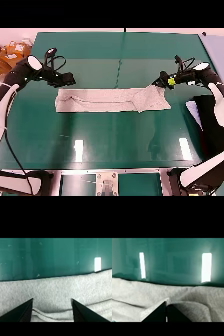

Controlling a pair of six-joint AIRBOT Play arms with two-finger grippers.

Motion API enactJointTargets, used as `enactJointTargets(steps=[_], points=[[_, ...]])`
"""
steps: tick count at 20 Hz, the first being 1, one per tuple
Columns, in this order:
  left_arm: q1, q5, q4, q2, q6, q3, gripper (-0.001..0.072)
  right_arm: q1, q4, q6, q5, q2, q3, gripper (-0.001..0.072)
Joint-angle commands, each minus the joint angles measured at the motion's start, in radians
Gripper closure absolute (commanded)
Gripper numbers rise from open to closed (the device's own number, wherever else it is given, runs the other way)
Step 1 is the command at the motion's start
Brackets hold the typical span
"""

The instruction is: Fold the shirts.

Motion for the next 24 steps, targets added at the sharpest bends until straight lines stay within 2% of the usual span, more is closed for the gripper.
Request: enactJointTargets(steps=[1,2,3,4,8,10,13,16,18,19,20,21,23,24], points=[[0.0,-0.01,-0.002,0.001,0.0,0.006,0.0168,-0.008,-0.029,-0.001,0.003,-0.02,0.007,0.0682],[0.0,-0.015,-0.003,0.002,0.0,0.006,0.0168,-0.019,-0.03,-0.001,0.021,-0.016,0.013,0.0498],[0.0,-0.035,-0.003,0.001,0.002,0.013,0.0167,-0.039,-0.032,-0.005,0.055,-0.016,0.031,0.0246],[0.0,-0.056,-0.003,0.001,0.011,0.024,0.0167,-0.066,-0.039,-0.005,0.084,-0.016,0.048,0.0129],[0.0,-0.126,-0.014,0.001,0.026,0.125,0.0167,-0.201,-0.063,-0.04,0.14,-0.021,0.031,0.0125],[0.0,-0.124,-0.06,0.001,0.031,0.149,0.0167,-0.237,-0.062,-0.09,0.139,-0.031,-0.022,0.0125],[-0.002,-0.111,-0.109,0.001,0.053,0.15,0.0167,-0.231,-0.047,-0.12,0.14,-0.069,-0.089,0.0124],[-0.006,-0.111,-0.14,0.001,0.063,0.15,0.0167,-0.182,0.045,-0.18,0.174,-0.09,-0.116,0.0124],[-0.02,-0.111,-0.146,0.001,0.079,0.149,0.0168,-0.128,0.058,-0.188,0.177,-0.09,-0.105,0.013],[-0.032,-0.107,-0.15,0.0,0.079,0.149,0.0168,-0.101,0.058,-0.187,0.178,-0.09,-0.09,0.0221],[-0.045,-0.103,-0.153,0.0,0.079,0.148,0.0169,-0.077,0.058,-0.187,0.185,-0.09,-0.071,0.0548],[-0.059,-0.098,-0.153,-0.002,0.079,0.148,0.0179,-0.055,0.058,-0.183,0.209,-0.089,-0.044,0.0696],[-0.088,-0.099,-0.154,-0.016,0.094,0.148,0.0683,-0.03,0.058,-0.154,0.285,-0.071,0.013,0.0697],[-0.106,-0.096,-0.157,-0.029,0.093,0.148,0.0688,-0.021,0.058,-0.141,0.314,-0.042,0.033,0.0698]])
